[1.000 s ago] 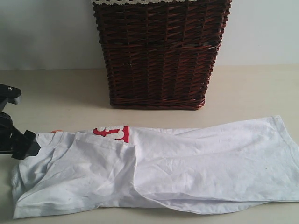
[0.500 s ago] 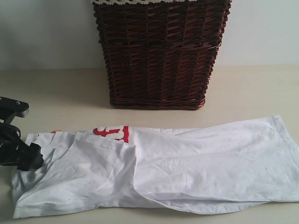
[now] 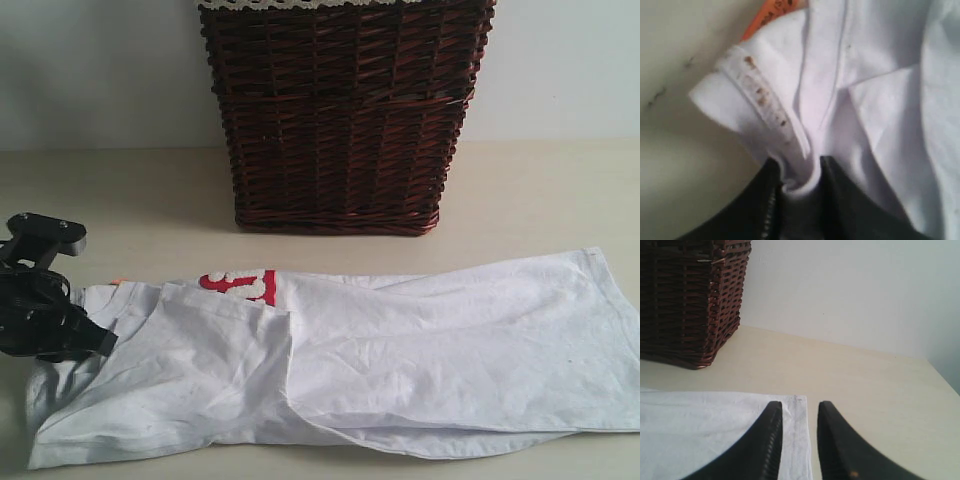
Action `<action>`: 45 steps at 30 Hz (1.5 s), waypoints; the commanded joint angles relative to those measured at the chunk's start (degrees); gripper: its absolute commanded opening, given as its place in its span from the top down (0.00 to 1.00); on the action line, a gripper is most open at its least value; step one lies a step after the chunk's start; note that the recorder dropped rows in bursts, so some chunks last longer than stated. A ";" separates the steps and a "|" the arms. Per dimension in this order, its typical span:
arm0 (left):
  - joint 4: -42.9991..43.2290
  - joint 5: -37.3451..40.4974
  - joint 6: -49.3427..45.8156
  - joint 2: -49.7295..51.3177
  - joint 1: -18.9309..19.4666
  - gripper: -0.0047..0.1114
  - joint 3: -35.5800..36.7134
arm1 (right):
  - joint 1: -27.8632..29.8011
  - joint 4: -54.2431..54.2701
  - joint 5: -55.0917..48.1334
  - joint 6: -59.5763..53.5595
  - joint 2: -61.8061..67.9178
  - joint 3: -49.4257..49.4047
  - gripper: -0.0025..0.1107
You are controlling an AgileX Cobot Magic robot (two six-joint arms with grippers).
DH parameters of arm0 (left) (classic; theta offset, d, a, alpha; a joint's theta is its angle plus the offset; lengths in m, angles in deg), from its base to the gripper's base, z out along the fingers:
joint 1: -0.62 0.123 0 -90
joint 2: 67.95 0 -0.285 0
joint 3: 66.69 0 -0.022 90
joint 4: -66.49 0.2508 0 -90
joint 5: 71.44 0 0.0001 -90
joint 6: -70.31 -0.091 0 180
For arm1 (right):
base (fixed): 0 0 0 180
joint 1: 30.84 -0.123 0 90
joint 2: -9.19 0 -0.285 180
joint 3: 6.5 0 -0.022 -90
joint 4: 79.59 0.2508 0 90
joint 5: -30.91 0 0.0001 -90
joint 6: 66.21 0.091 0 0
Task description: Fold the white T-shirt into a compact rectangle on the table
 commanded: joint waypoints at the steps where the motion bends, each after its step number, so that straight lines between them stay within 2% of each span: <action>1: -0.67 1.52 0.35 -0.11 -0.65 0.96 -0.36 | 0.28 -0.14 0.51 0.02 -0.03 -0.14 0.76; 9: -3.69 1.68 0.59 -4.23 -0.65 0.96 -0.36 | 0.28 -0.14 0.51 0.02 -0.03 -0.14 0.76; 19: -16.94 10.40 0.59 -5.25 -0.65 0.96 -0.36 | 0.28 -0.14 0.51 0.02 -0.03 -0.14 0.76; 28: -21.60 9.23 0.31 -5.25 -0.74 0.96 -0.36 | 0.28 -0.14 0.51 0.02 -0.03 -0.14 0.76; 31: -21.60 7.60 -3.72 -5.25 -0.74 0.96 -0.36 | 0.28 -0.14 0.51 0.02 -0.03 -0.14 0.76; 33: -21.60 7.51 -6.24 -5.25 -0.74 0.88 -0.36 | 0.28 -0.14 0.51 0.02 -0.03 -0.14 0.76; 35: -21.60 7.37 -6.96 -4.97 -0.74 0.73 -0.36 | 0.28 -0.14 0.51 0.02 -0.03 -0.14 0.76; 36: -21.60 7.37 -6.96 -4.19 -0.74 0.61 -0.36 | 0.28 -0.14 0.51 0.02 -0.03 -0.14 0.76; 38: -21.60 7.37 -6.96 -3.12 -0.88 0.52 -0.36 | 0.28 -0.14 0.51 0.02 -0.03 -0.14 0.76; 40: -21.60 7.49 -6.96 -1.87 -1.41 0.47 -0.36 | 0.28 -0.14 0.51 0.02 -0.03 -0.14 0.76; 45: -21.60 5.11 -7.11 0.02 -4.62 0.49 -0.36 | 0.28 -0.14 0.51 0.02 -0.03 -0.14 0.76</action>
